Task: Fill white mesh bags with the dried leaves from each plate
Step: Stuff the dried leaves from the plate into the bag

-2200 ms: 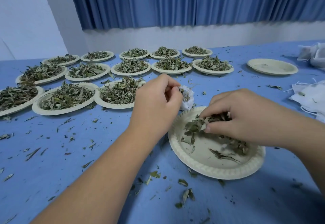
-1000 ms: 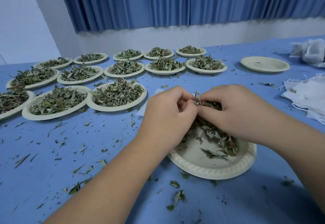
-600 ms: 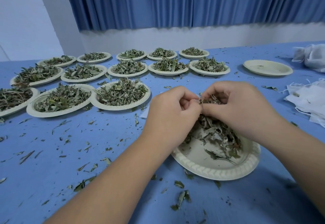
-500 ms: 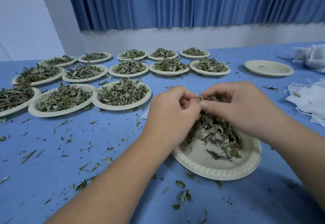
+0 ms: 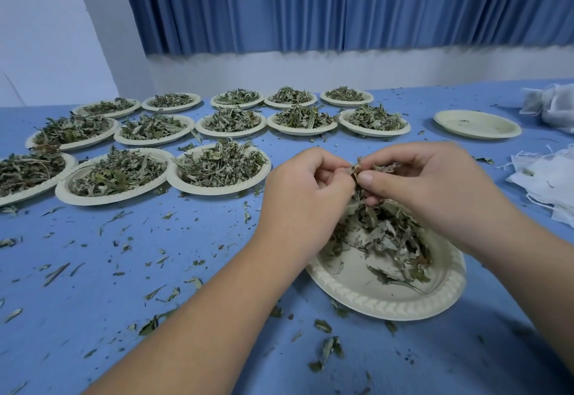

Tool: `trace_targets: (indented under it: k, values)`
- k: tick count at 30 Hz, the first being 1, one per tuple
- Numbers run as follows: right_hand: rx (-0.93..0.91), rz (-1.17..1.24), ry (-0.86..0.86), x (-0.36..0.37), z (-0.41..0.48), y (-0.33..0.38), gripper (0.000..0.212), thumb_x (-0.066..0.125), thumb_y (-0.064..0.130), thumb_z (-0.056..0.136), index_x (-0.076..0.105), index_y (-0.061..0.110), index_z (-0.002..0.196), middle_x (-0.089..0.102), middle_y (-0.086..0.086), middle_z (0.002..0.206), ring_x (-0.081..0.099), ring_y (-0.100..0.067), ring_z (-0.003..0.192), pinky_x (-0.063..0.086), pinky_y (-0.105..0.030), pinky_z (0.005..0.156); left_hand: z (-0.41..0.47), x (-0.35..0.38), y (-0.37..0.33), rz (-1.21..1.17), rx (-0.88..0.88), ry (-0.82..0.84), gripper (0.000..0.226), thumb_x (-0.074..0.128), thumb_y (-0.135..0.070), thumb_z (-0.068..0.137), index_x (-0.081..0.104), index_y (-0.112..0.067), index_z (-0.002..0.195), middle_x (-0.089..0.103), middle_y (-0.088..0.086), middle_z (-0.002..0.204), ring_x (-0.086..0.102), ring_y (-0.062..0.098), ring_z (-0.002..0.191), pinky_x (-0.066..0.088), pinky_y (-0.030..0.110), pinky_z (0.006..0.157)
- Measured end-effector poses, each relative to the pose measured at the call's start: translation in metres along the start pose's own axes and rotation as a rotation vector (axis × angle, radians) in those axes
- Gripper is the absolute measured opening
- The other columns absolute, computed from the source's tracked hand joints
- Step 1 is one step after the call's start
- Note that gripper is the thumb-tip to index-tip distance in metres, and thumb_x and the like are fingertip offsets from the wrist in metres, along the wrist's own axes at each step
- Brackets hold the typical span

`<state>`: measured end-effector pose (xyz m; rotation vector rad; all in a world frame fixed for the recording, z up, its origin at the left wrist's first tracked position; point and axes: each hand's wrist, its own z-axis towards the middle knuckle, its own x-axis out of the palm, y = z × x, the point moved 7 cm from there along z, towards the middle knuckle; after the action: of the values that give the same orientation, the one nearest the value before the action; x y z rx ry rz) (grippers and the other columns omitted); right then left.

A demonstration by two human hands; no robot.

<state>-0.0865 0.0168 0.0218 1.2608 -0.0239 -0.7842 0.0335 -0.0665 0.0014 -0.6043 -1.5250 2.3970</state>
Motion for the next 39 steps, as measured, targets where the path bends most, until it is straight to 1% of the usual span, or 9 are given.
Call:
trace_targets:
  k: [2, 7, 12, 17, 20, 29, 32, 36, 39]
  values:
    - [0.003, 0.039, -0.008, 0.000, 0.000, 0.000, 0.014, 0.075, 0.006, 0.077, 0.073, 0.020, 0.074, 0.072, -0.006, 0.064, 0.070, -0.015, 0.058, 0.056, -0.024, 0.064, 0.000, 0.000, -0.001, -0.008, 0.005, -0.001, 0.016, 0.066, -0.013, 0.086, 0.069, -0.024, 0.074, 0.069, 0.000, 0.072, 0.056, 0.003, 0.059, 0.048, 0.017, 0.057]
    - [0.013, 0.072, -0.072, 0.002, 0.005, -0.004, 0.024, 0.069, -0.009, 0.075, 0.058, 0.013, 0.077, 0.060, -0.003, 0.054, 0.059, -0.012, 0.044, 0.048, -0.019, 0.048, -0.002, 0.005, -0.003, -0.020, 0.015, 0.028, 0.017, 0.065, -0.011, 0.086, 0.069, -0.023, 0.074, 0.068, 0.005, 0.070, 0.052, 0.004, 0.054, 0.044, 0.013, 0.051]
    - [-0.033, 0.109, 0.013, 0.002, 0.001, 0.004, 0.015, 0.076, 0.002, 0.073, 0.069, 0.015, 0.077, 0.070, -0.006, 0.066, 0.067, -0.014, 0.057, 0.055, -0.019, 0.059, -0.001, 0.001, 0.000, -0.023, -0.017, -0.013, 0.012, 0.066, -0.014, 0.085, 0.069, -0.021, 0.076, 0.069, 0.001, 0.071, 0.063, 0.010, 0.062, 0.051, 0.021, 0.057]
    - [-0.016, 0.184, 0.042, 0.004, 0.001, 0.006, 0.019, 0.068, -0.004, 0.080, 0.073, 0.014, 0.079, 0.073, -0.003, 0.069, 0.066, -0.008, 0.057, 0.053, -0.014, 0.061, 0.000, -0.002, 0.000, -0.048, -0.023, -0.010, 0.014, 0.065, -0.012, 0.086, 0.069, -0.022, 0.078, 0.063, -0.007, 0.064, 0.054, 0.002, 0.054, 0.043, 0.012, 0.052]
    - [-0.029, 0.103, 0.001, 0.000, 0.003, 0.005, 0.016, 0.076, 0.001, 0.073, 0.073, 0.017, 0.075, 0.071, 0.002, 0.065, 0.059, -0.004, 0.057, 0.049, -0.013, 0.060, -0.002, 0.000, -0.001, -0.050, -0.021, 0.005, 0.014, 0.065, -0.013, 0.086, 0.070, -0.023, 0.078, 0.063, -0.008, 0.063, 0.054, 0.001, 0.054, 0.043, 0.012, 0.052]
    - [0.051, 0.411, 0.176, 0.005, 0.007, -0.007, 0.024, 0.079, 0.016, 0.049, 0.076, 0.012, 0.073, 0.073, -0.008, 0.076, 0.069, -0.016, 0.067, 0.055, -0.020, 0.065, -0.002, -0.003, -0.006, -0.095, 0.001, 0.009, 0.016, 0.062, -0.009, 0.087, 0.070, -0.019, 0.077, 0.062, -0.011, 0.058, 0.056, 0.001, 0.050, 0.042, 0.014, 0.047]
    - [0.020, 0.413, 0.172, 0.004, 0.008, -0.008, 0.025, 0.080, 0.018, 0.048, 0.074, 0.016, 0.072, 0.071, -0.002, 0.073, 0.065, -0.013, 0.063, 0.054, -0.018, 0.060, -0.004, 0.000, -0.008, -0.144, -0.010, 0.052, 0.017, 0.060, -0.005, 0.089, 0.067, -0.016, 0.078, 0.060, -0.012, 0.051, 0.053, -0.001, 0.042, 0.039, 0.012, 0.042]
    - [-0.006, 0.265, 0.181, 0.004, 0.010, -0.011, 0.045, 0.085, 0.026, 0.054, 0.071, 0.023, 0.097, 0.067, 0.005, 0.091, 0.059, -0.013, 0.075, 0.052, -0.017, 0.067, -0.005, 0.001, -0.009, -0.241, -0.047, 0.096, 0.022, 0.057, -0.002, 0.090, 0.066, -0.016, 0.075, 0.057, -0.010, 0.050, 0.047, 0.001, 0.036, 0.034, 0.012, 0.039]
    - [0.037, 0.229, 0.308, 0.012, 0.009, -0.013, 0.049, 0.082, 0.034, 0.063, 0.069, 0.033, 0.111, 0.068, 0.014, 0.097, 0.055, -0.005, 0.069, 0.044, -0.013, 0.060, -0.004, 0.002, -0.009, -0.313, -0.084, 0.118, 0.025, 0.056, 0.000, 0.091, 0.066, -0.016, 0.074, 0.053, -0.006, 0.049, 0.040, 0.006, 0.037, 0.031, 0.013, 0.038]
